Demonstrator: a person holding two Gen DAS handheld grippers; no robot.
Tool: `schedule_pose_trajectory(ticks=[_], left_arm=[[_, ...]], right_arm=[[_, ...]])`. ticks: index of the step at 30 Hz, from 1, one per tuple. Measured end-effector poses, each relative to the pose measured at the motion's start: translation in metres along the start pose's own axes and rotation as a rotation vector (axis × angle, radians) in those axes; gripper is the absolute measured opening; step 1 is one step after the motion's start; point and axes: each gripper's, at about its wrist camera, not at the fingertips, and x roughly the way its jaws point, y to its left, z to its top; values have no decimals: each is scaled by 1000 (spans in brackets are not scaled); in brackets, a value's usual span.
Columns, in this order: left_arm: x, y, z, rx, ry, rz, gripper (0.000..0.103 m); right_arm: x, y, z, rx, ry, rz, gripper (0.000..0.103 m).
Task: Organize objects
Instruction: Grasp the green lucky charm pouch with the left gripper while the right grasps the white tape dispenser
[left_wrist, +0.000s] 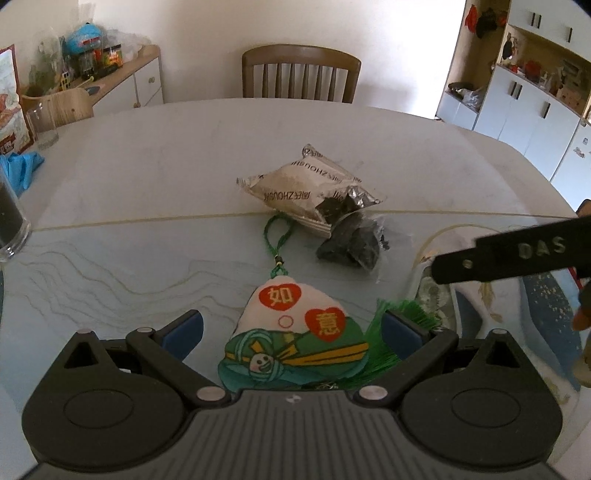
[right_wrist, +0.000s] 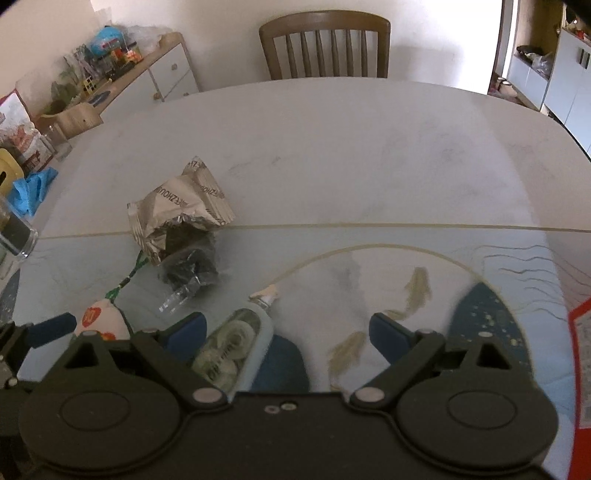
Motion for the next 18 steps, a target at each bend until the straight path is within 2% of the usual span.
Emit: schedule_pose_trajectory(ticks=[8,14,18], left_arm=[[1,7,-5,-31,-10,8,103],[1,7,-6,-23,-23,-1,102],[0,7,-7,-18,-25,-3,98]], right_arm=[[22,17,3,-18,38,-42,91],[20,15,-3,-53,39,-60,89],[14,6,-13,-89,39,-86,89]])
